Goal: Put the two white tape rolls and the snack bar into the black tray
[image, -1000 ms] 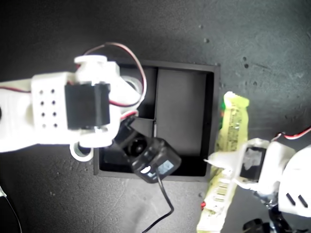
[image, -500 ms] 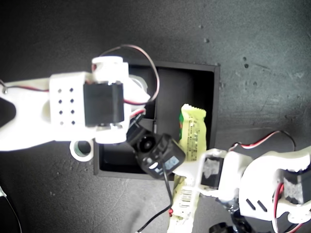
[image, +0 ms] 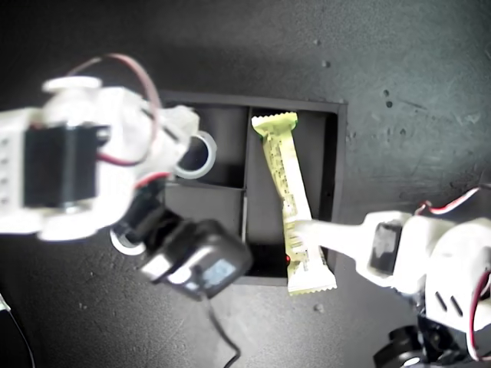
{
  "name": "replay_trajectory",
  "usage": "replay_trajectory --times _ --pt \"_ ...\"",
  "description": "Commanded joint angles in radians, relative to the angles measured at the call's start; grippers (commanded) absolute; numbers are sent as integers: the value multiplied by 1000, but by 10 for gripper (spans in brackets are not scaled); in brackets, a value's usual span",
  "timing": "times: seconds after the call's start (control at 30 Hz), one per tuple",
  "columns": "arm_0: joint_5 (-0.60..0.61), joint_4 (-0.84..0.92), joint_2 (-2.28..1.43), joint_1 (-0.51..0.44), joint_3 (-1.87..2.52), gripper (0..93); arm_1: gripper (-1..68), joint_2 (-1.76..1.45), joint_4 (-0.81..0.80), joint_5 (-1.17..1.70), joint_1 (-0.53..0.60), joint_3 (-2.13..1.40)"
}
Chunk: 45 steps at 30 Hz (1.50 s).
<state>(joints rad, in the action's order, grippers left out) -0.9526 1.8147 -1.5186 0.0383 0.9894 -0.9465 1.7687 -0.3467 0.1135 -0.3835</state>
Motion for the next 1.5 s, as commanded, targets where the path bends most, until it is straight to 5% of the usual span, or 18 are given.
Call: replay_trajectory --times 0.0,0.23,0.6,1.47 --pt "-120 12 -282 -81 175 178 295 -143 32 49 -92 -63" --pt "-353 -314 -495 -295 684 177 237 -505 32 -84 -222 -339" --pt "-535 -824 -563 -431 1131 167 42 -1158 31 -434 -288 -854" --pt "-634 -1066 -453 -500 1250 150 -2 -1220 -23 -525 -273 -1121"
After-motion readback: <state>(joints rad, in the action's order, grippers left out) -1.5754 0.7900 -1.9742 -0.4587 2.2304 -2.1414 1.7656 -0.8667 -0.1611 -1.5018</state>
